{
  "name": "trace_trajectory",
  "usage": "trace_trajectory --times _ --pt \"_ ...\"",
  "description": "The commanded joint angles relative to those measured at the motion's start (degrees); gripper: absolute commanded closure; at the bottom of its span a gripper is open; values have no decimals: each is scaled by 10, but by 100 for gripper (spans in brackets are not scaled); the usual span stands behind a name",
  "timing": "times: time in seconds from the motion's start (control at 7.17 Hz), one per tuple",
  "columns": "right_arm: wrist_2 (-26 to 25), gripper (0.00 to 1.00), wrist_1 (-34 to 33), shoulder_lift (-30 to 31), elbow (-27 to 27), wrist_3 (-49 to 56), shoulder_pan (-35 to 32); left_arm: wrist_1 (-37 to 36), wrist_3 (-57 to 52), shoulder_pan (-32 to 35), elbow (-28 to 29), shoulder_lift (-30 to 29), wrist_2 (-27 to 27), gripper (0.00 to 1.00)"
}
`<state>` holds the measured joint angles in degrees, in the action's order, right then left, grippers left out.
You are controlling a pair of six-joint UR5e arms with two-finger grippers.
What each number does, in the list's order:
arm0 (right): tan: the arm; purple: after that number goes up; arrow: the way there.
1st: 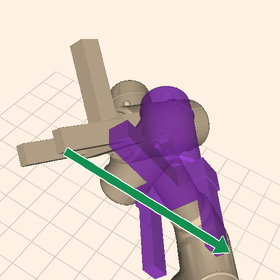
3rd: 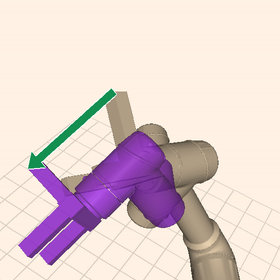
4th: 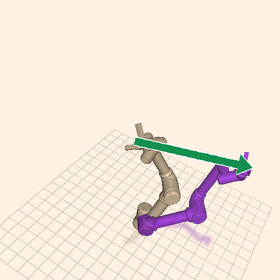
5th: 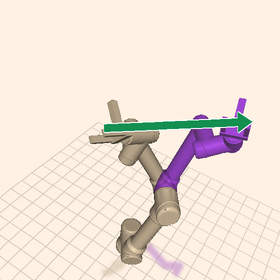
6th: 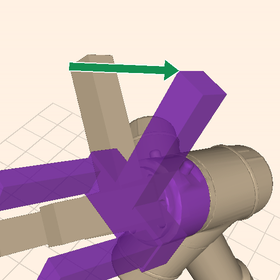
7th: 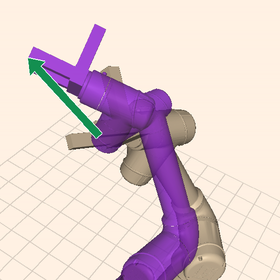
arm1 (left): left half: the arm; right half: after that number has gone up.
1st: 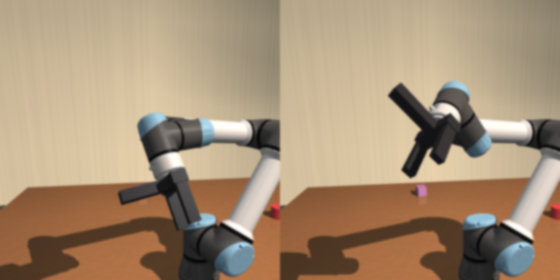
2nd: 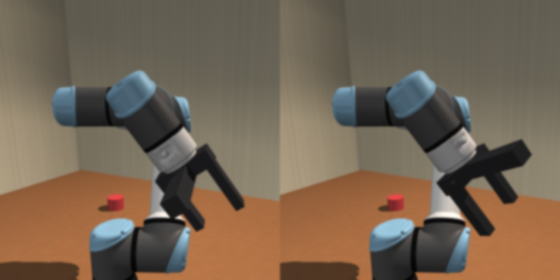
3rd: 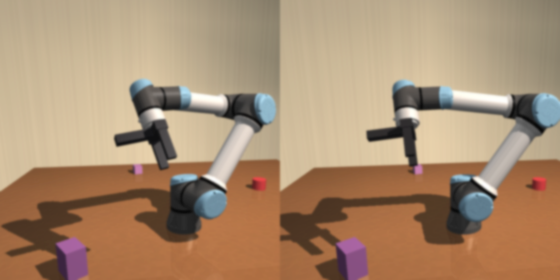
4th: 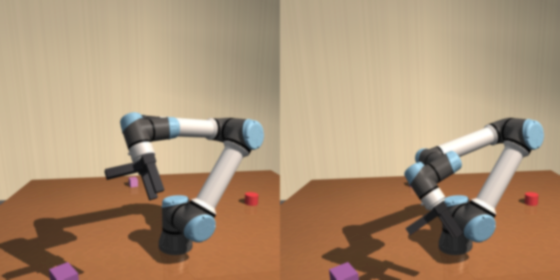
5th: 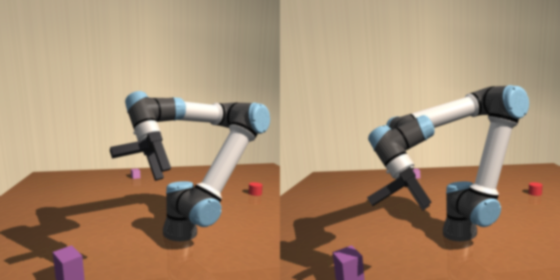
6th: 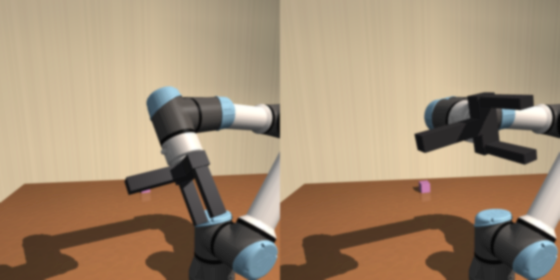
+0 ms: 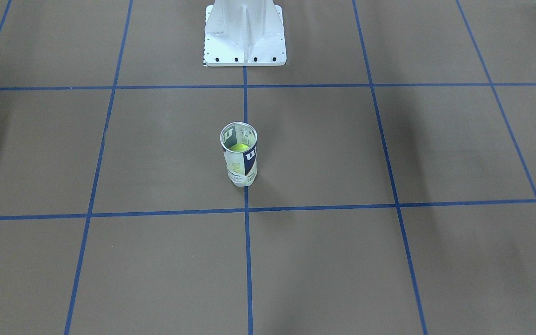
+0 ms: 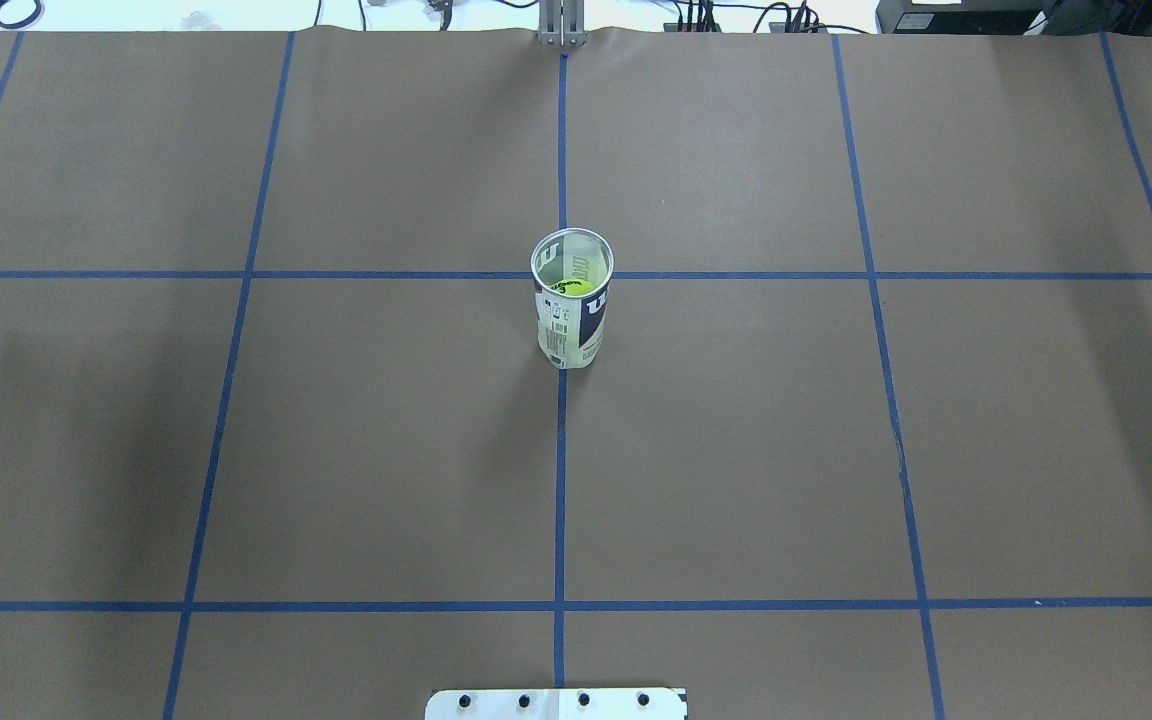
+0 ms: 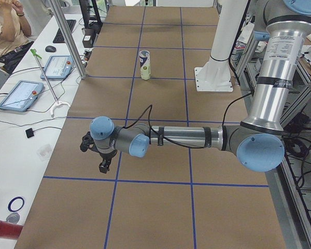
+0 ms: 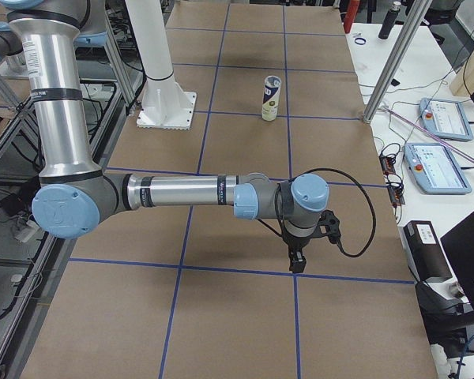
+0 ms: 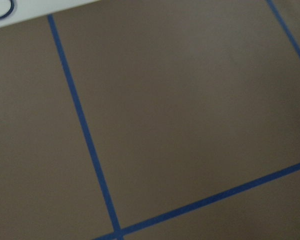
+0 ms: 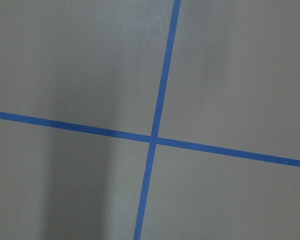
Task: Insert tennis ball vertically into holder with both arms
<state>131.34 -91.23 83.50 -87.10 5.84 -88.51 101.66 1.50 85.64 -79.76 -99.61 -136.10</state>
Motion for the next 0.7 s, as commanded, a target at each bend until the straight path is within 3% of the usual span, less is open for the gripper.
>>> trace_trajectory --times 0.0,0.14,0.56 --pt "1 0 0 7 -1 -1 0 -139 -1 9 -6 -2 45 1" --pt "1 0 0 8 -1 -1 0 -168 -1 25 -14 -7 46 0" --pt "0 1 0 10 0 -1 0 -166 -2 31 -49 -3 44 0"
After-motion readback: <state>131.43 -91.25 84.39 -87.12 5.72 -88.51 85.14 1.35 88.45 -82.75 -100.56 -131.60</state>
